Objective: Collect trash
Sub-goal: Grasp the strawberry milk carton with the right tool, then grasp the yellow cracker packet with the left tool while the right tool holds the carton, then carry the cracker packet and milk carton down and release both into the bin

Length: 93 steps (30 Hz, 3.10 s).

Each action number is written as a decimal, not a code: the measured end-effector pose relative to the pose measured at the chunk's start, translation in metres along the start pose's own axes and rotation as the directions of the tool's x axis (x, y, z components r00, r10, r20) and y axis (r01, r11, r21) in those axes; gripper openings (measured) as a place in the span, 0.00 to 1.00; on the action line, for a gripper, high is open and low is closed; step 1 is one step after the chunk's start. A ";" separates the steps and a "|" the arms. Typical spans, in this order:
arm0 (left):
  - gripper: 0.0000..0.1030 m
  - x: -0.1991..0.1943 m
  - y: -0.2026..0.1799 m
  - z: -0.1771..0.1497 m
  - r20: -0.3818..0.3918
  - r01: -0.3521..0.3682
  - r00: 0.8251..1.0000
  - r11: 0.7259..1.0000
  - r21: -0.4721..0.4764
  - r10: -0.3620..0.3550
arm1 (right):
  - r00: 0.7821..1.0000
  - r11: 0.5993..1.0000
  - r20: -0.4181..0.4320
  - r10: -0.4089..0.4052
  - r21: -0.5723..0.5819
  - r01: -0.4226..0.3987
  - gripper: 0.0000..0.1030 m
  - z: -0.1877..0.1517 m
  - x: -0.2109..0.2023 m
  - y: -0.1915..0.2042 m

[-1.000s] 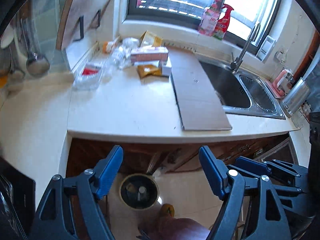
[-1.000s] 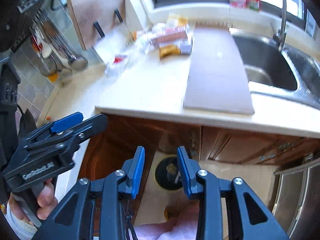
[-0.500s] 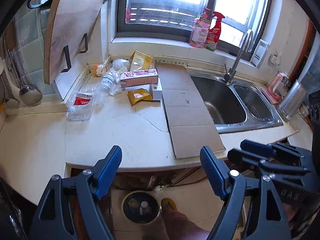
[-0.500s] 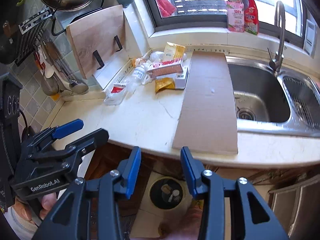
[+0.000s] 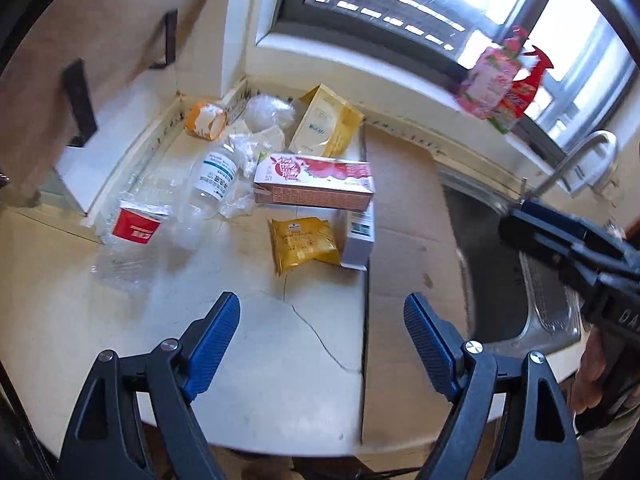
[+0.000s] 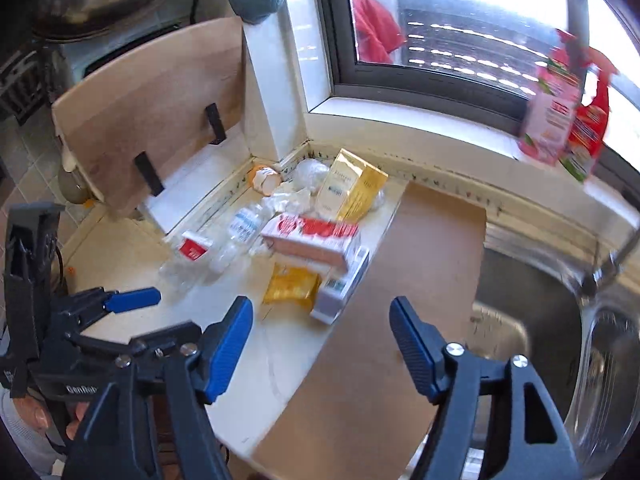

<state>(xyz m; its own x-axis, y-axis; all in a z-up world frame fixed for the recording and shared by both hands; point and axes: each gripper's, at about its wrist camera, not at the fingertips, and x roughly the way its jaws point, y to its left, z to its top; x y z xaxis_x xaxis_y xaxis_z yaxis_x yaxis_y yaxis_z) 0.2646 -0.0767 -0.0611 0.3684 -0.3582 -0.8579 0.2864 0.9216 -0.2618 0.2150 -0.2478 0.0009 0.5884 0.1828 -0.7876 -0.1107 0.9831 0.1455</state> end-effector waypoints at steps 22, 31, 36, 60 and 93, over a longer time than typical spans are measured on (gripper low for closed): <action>0.80 0.097 0.090 0.010 -0.187 -0.125 0.980 0.946 -0.299 0.070 | 0.943 0.811 -0.326 -0.071 -0.569 -0.136 0.83 0.048 0.219 0.061; 0.80 0.093 0.073 0.018 -0.171 -0.122 0.982 0.962 -0.244 0.081 | 0.958 0.886 -0.288 0.017 -0.440 -0.148 0.65 0.052 0.204 0.045; 0.80 0.099 0.050 0.030 -0.173 -0.101 0.982 0.978 -0.180 0.070 | 0.970 0.972 -0.199 0.142 -0.159 -0.175 0.65 0.057 0.163 -0.005; 0.05 0.154 0.038 0.036 -0.175 -0.106 0.982 0.972 -0.209 0.069 | 0.953 0.804 0.000 0.303 0.536 -0.256 0.64 -0.073 0.108 -0.103; 0.03 -0.108 0.087 -0.216 0.020 -0.096 0.995 0.994 0.043 0.095 | 0.963 0.883 0.011 0.268 0.398 -0.250 0.64 -0.233 -0.044 0.136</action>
<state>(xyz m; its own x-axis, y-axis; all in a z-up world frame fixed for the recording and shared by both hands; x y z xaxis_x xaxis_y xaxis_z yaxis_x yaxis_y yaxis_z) 0.0584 0.0749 -0.0867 0.4113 -0.2718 -0.8700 0.2877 0.9444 -0.1590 -0.0129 -0.1229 -0.0840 0.5460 0.4398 -0.7131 0.0739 0.8225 0.5639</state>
